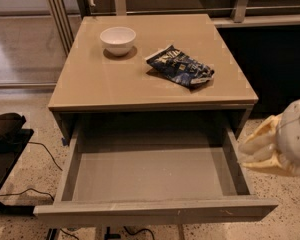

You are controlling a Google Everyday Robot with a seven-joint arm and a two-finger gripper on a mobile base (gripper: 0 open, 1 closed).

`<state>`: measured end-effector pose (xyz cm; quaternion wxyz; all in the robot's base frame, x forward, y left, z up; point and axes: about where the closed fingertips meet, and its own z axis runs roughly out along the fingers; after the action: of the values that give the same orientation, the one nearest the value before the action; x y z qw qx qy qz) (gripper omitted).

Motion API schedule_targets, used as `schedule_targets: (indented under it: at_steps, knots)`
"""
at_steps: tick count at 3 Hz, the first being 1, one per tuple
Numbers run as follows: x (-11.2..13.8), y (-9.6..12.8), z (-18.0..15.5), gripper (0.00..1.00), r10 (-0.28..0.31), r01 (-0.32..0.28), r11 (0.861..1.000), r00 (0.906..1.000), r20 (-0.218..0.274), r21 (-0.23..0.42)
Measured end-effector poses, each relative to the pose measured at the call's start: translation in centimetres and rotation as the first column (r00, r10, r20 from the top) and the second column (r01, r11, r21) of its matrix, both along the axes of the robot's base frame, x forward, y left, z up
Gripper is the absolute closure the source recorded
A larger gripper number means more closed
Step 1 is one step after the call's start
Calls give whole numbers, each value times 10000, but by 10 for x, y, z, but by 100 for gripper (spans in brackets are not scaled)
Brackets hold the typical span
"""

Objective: Close top drawer

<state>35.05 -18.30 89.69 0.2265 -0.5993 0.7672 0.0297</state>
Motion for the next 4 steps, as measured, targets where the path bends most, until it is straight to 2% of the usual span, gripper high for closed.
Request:
schedule_targets:
  at_steps: [1,2,3,4]
  knots:
    - [-18,8,-30,88,515,-501,9980,9981,-345,398]
    - [-18,8,-30,100,525,-511,9979,9980,-350,395]
    - [-19,11,-56,100,422,-376,9967,9971,-635,724]
    - [-27,21,-104,100,404,-296,9929,9949,-926,1152]
